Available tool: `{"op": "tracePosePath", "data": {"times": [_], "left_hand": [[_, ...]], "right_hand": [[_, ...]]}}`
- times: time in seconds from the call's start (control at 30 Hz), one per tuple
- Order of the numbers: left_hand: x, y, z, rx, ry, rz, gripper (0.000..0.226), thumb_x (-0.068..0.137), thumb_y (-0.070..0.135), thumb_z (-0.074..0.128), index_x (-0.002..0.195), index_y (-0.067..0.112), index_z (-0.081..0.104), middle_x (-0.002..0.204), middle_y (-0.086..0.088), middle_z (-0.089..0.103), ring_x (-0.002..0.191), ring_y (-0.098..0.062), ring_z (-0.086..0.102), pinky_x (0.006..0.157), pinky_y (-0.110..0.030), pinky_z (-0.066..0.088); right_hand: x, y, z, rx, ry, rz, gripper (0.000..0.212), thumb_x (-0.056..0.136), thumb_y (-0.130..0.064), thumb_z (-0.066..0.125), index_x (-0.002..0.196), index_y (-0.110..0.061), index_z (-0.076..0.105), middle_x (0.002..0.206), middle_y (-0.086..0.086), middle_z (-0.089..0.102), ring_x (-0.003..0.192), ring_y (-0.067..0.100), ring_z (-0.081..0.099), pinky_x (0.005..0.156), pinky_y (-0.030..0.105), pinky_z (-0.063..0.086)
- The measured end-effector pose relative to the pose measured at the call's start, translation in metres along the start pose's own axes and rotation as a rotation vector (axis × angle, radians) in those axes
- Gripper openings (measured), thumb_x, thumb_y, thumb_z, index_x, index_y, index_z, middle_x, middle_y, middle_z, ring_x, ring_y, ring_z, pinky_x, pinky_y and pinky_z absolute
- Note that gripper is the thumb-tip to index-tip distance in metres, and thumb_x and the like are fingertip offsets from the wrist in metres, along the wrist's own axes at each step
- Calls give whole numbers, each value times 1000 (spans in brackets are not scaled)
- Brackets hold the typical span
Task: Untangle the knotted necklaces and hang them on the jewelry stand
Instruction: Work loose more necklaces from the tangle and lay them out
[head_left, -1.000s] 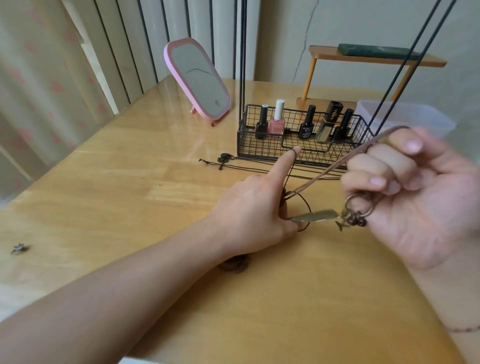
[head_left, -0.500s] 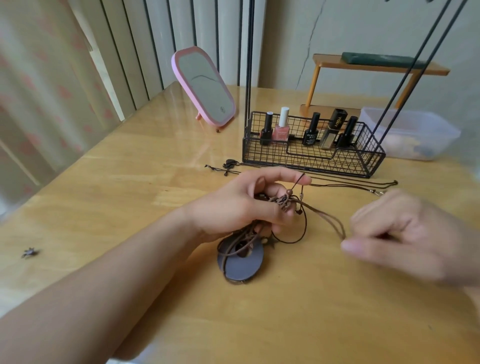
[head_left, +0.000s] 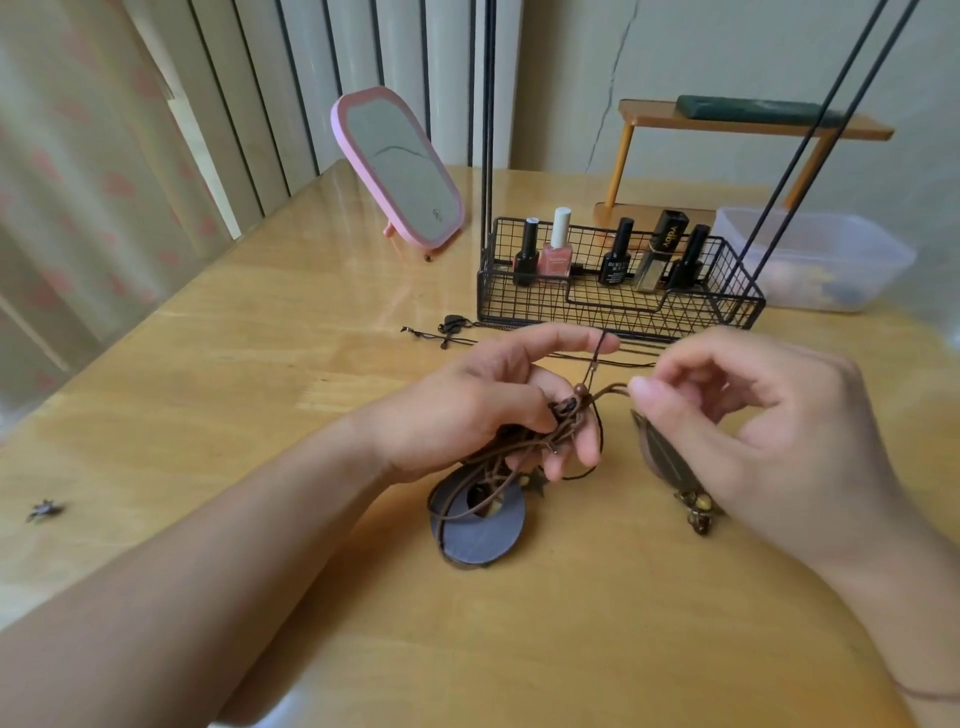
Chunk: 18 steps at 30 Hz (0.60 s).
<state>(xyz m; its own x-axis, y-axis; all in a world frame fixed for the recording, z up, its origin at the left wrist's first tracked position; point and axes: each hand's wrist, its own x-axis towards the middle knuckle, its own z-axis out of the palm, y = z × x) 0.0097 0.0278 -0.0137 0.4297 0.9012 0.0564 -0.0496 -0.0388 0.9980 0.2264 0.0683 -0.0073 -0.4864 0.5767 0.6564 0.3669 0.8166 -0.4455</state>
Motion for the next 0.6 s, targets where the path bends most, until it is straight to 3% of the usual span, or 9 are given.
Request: {"op": "tracePosePath", "data": {"times": [0.07, 0.13, 0.23, 0.33, 0.4, 0.47, 0.6], "left_hand": [[-2, 0, 1, 54, -21, -3, 62, 85, -7, 46, 143, 13, 36, 85, -12, 70, 62, -23, 60, 57, -36, 37], [-2, 0, 1, 117, -39, -5, 59, 88, -9, 51, 141, 10, 35, 86, -13, 70, 64, -24, 60, 59, -30, 44], [-3, 0, 1, 158, -59, 5, 46, 88, -13, 55, 127, 3, 39, 83, -15, 68, 63, -23, 60, 64, -26, 50], [-5, 1, 1, 137, -56, 20, 42, 87, -15, 56, 116, 10, 39, 81, -16, 67, 60, -21, 61, 63, -25, 51], [-5, 1, 1, 132, -60, 24, 42, 87, -19, 56, 110, 11, 39, 80, -13, 67, 60, -18, 62, 62, -23, 51], [-6, 1, 1, 149, -55, 13, 43, 86, -23, 57, 106, 10, 40, 80, -11, 67, 61, -17, 62, 61, -21, 51], [-6, 2, 1, 235, -16, 3, 37, 84, -16, 65, 103, 9, 46, 85, -13, 66, 64, -17, 60, 64, -24, 53]], "right_hand": [[0, -1, 1, 44, -23, 17, 8, 81, -20, 72, 86, -15, 68, 83, -1, 63, 81, 18, 61, 61, 39, 52], [-1, 0, 3, 51, -108, -4, 12, 77, -13, 70, 89, -15, 68, 93, -4, 62, 90, 16, 60, 68, 37, 51], [-3, 1, 8, 46, -232, 42, 15, 74, -17, 69, 89, -22, 68, 97, -8, 63, 86, 17, 60, 70, 34, 49], [-2, 0, 9, -6, -275, 60, 21, 77, -24, 68, 97, -26, 72, 100, -16, 65, 95, 7, 60, 79, 18, 46], [-1, -2, 8, 11, -308, 80, 14, 79, -27, 69, 92, -28, 73, 89, -20, 67, 88, 3, 62, 74, 12, 44], [-1, -2, 7, -7, -329, 85, 7, 84, -29, 69, 81, -35, 69, 75, -16, 67, 71, 6, 62, 65, 18, 44], [2, 2, 3, 5, -271, 164, 28, 92, -20, 67, 80, -45, 63, 74, -18, 67, 50, 3, 56, 49, 17, 41]]}}
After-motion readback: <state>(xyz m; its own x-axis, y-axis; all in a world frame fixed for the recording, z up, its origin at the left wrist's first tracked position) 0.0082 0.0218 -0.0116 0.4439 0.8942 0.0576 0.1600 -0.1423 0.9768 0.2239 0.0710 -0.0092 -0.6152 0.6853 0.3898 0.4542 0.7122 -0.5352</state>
